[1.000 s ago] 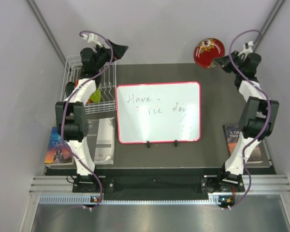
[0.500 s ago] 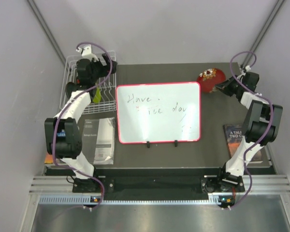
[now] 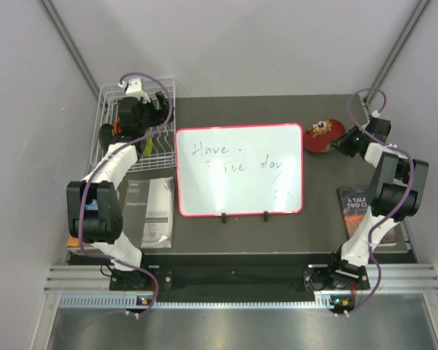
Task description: Unload the plates from the dish rack
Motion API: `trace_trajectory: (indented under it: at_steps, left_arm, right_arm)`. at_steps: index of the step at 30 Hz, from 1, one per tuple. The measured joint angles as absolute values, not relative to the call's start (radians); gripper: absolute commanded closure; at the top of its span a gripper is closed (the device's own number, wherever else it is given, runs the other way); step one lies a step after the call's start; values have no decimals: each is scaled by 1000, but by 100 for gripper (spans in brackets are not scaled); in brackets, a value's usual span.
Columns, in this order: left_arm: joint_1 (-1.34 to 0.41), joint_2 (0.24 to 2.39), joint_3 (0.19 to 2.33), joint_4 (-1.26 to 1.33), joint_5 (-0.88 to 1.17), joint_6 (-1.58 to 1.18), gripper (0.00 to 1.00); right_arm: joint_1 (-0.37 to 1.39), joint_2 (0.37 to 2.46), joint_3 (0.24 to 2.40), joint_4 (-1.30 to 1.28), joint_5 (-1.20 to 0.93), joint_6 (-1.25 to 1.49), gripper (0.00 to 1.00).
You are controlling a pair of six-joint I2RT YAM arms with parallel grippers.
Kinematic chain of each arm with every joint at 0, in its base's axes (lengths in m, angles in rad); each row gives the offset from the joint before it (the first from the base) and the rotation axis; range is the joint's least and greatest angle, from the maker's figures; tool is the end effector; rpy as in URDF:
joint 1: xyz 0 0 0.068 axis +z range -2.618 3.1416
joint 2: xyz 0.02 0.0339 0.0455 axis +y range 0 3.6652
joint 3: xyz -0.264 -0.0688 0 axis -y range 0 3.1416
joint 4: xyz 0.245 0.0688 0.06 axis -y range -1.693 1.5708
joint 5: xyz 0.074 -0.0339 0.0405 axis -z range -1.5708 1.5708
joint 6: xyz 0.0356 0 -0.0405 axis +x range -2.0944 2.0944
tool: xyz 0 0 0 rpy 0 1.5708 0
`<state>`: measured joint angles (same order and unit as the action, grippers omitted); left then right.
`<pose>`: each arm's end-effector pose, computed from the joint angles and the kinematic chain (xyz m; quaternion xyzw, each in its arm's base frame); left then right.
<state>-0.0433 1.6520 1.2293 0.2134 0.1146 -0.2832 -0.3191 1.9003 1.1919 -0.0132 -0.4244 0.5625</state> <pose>0.3959 -0.0212 0.3081 -0.0571 0.7746 -0.1460 0.6128 0.3943 -0.1148 0.1791 0.3016 0.8426 0.2394 0.3764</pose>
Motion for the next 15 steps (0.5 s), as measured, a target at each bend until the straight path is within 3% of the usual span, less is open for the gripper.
trace_trajectory:
  at_steps: [11, 15]
  left_arm:
    - [-43, 1638, 1222, 208, 110, -265, 1]
    - [-43, 1638, 1222, 205, 90, -255, 1]
  right_arm:
    - [-346, 1909, 1184, -61, -390, 534, 42]
    - [-350, 1909, 1184, -81, -365, 521, 37]
